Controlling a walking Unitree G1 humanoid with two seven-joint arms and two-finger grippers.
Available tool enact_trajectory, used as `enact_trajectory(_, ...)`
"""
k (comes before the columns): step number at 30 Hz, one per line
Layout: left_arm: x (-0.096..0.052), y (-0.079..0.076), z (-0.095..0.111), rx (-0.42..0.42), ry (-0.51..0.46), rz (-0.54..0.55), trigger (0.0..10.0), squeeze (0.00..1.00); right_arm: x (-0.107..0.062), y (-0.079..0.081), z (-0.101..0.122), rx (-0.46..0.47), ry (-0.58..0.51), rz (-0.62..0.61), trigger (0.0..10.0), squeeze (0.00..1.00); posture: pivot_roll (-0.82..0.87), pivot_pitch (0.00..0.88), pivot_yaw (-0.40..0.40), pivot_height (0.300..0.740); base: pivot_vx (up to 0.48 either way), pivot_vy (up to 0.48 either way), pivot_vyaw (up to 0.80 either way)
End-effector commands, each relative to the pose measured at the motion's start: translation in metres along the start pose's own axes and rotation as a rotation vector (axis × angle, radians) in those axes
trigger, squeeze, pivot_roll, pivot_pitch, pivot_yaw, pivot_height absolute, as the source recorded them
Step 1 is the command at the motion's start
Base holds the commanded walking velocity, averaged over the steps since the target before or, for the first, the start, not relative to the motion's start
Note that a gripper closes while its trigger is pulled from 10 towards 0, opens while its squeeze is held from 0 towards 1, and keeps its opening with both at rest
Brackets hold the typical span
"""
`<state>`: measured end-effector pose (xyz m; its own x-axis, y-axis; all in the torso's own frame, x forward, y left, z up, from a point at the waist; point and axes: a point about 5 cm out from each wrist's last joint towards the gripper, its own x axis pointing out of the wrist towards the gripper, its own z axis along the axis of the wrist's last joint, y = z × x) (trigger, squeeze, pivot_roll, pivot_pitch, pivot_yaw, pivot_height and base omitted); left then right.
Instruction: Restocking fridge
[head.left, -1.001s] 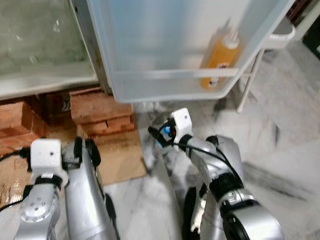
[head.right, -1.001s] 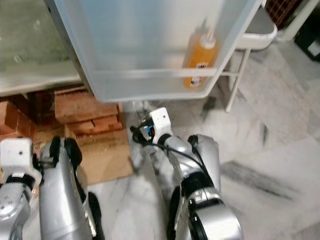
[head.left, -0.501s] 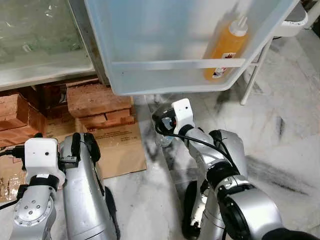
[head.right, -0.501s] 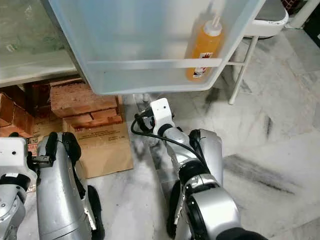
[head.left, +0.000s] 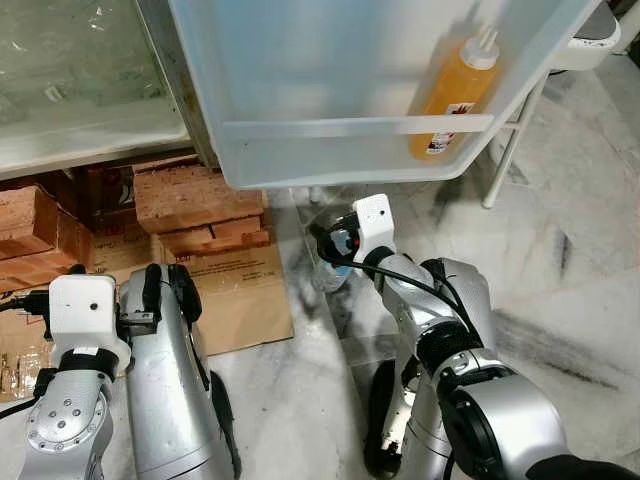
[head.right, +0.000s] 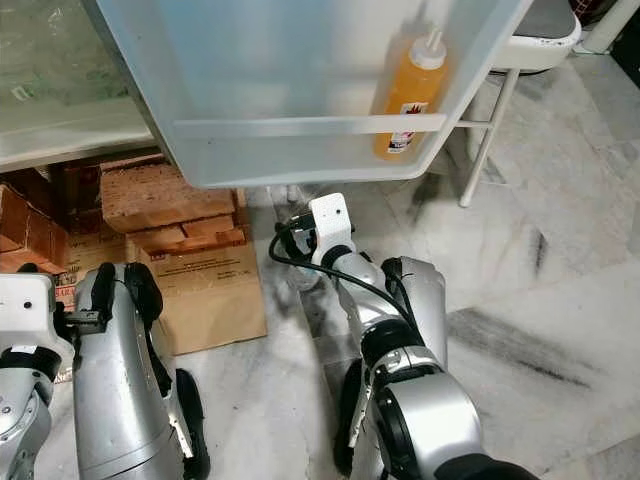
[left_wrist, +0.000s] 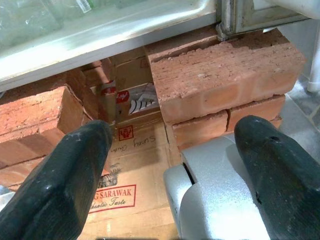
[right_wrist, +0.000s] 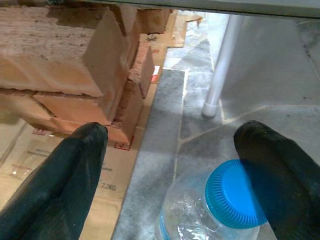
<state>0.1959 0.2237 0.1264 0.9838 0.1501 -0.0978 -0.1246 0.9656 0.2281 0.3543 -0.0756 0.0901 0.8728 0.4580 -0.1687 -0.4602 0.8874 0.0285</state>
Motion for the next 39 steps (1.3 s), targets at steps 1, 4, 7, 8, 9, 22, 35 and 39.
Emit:
enact_trajectory(1, -0.008, -0.012, -0.035, -0.010, 0.190, -0.066, 10.0, 0.00, -0.005, -0.001, -0.012, 0.040, 0.040, 0.008, 10.0, 0.00, 0.17, 0.370, -0.087, 0.317, 0.000, 0.000, 0.00)
enact_trajectory(4, -0.008, -0.011, -0.035, -0.010, 0.190, -0.064, 10.0, 0.00, -0.007, -0.002, -0.005, 0.037, 0.000, 0.044, 10.0, 0.00, 0.17, 0.367, -0.090, 0.317, 0.000, 0.000, 0.00)
enact_trajectory(7, -0.008, -0.010, -0.035, -0.010, 0.192, -0.059, 10.0, 0.00, -0.014, -0.008, -0.001, 0.032, -0.025, 0.056, 10.0, 0.00, 0.17, 0.366, -0.094, 0.317, 0.000, 0.000, 0.00)
enact_trajectory(8, -0.008, -0.010, -0.036, -0.010, 0.192, -0.059, 10.0, 0.00, -0.015, -0.009, 0.000, 0.036, -0.027, 0.057, 10.0, 0.00, 0.17, 0.365, -0.094, 0.317, 0.000, 0.000, 0.00)
enact_trajectory(9, -0.007, -0.010, -0.036, -0.010, 0.193, -0.058, 10.0, 0.00, -0.020, -0.013, 0.001, 0.041, -0.032, 0.062, 10.0, 0.00, 0.16, 0.364, -0.095, 0.317, 0.000, 0.000, 0.00)
enact_trajectory(22, -0.002, -0.016, -0.035, -0.020, 0.182, -0.071, 10.0, 0.00, -0.032, -0.016, -0.016, -0.001, 0.064, 0.073, 10.0, 0.00, 0.16, 0.355, -0.092, 0.317, 0.000, 0.000, 0.00)
enact_trajectory(35, -0.004, -0.016, -0.038, -0.018, 0.189, -0.068, 10.0, 0.00, -0.031, 0.003, -0.041, -0.081, 0.213, 0.161, 10.0, 0.00, 0.16, 0.353, -0.096, 0.317, 0.000, 0.000, 0.00)
enact_trajectory(39, -0.005, -0.015, -0.038, -0.017, 0.189, -0.068, 10.0, 0.00, -0.030, 0.000, -0.045, -0.117, 0.247, 0.123, 8.0, 0.00, 0.16, 0.353, -0.097, 0.317, 0.000, 0.000, 0.00)
